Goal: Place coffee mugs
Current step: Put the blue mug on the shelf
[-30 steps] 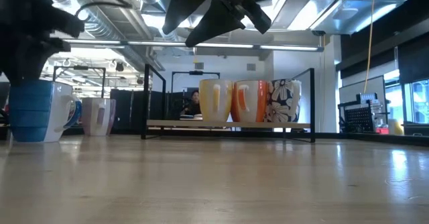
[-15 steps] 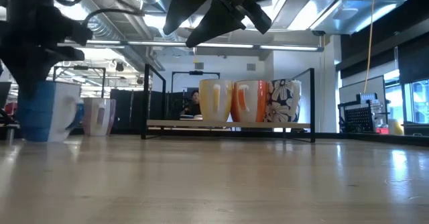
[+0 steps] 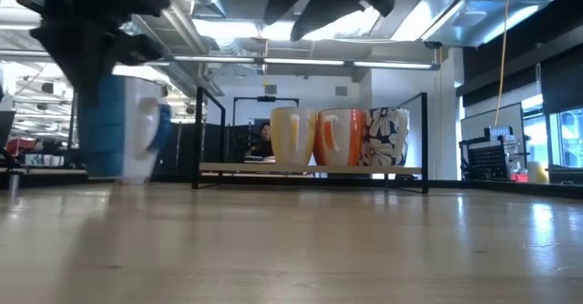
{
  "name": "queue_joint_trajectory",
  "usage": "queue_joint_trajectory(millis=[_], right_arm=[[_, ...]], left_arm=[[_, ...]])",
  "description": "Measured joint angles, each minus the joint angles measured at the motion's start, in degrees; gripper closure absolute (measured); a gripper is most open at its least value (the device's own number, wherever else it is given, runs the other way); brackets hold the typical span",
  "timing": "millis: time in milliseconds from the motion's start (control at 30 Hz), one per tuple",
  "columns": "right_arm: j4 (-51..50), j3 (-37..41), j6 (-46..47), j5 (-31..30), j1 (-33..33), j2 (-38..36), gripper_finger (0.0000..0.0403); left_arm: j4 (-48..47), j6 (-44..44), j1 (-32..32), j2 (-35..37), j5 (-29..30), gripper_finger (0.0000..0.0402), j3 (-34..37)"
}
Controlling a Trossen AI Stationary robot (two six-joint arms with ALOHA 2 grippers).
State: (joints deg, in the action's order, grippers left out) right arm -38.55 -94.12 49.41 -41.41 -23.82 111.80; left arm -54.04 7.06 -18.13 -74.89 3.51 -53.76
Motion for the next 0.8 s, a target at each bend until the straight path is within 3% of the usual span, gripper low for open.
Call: queue_joint_trajectory(millis=[467,800], right_arm=[[-8.3,0.0,4.7,2.1,0.2,-1.0,0.0228],[-7.9,0.0,4.8,3.6,0.2,-0.7,0.0228]], left_arm=[[2.9,-8.8,0.0,-16.3,-0.2,0.0388,-9.8],[1.4,-7.6,0.0,-13.0,-1.3,0.0289,-10.1]])
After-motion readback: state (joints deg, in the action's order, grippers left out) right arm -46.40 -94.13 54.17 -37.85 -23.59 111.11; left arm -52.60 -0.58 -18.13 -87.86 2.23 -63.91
